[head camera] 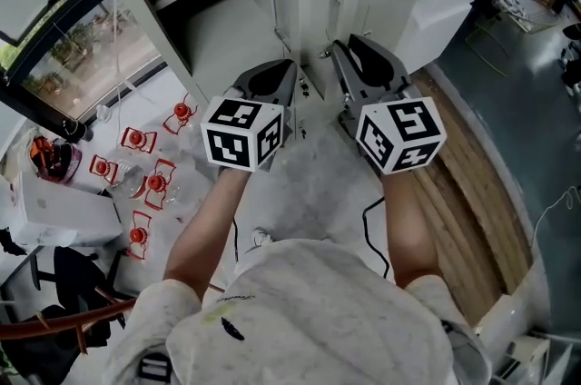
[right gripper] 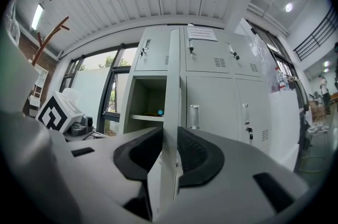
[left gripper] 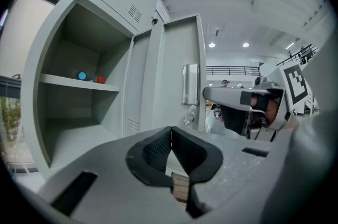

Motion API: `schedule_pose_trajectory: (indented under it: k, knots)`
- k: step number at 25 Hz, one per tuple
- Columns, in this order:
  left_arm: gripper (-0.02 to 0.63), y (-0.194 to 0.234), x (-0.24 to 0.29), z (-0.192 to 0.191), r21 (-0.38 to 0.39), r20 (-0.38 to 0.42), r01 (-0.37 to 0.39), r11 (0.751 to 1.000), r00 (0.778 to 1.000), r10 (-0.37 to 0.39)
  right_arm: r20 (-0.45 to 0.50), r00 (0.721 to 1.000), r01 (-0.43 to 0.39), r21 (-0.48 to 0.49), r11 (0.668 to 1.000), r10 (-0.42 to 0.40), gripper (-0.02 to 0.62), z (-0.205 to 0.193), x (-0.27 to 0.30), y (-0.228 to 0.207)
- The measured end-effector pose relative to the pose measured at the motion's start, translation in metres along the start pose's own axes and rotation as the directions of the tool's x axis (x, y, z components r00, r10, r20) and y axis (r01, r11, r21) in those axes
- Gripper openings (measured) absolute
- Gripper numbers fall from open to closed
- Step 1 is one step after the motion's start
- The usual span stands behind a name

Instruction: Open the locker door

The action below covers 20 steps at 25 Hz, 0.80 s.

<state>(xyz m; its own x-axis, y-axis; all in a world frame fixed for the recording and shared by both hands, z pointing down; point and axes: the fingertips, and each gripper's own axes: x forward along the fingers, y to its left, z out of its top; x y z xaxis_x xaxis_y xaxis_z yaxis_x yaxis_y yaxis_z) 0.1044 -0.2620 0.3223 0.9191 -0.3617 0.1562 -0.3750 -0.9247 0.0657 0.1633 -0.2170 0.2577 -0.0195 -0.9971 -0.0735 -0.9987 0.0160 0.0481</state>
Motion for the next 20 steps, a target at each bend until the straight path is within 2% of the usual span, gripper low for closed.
schedule_pose_trajectory:
  k: [20]
  knots:
    - [0.007, -0.014, 0.042, 0.002, 0.011, -0.012, 0.101, 0.995, 0.995, -0.101, -0.001, 0.990, 0.141, 0.034, 0.989, -0.141, 0.084, -0.005, 0.003, -0.070]
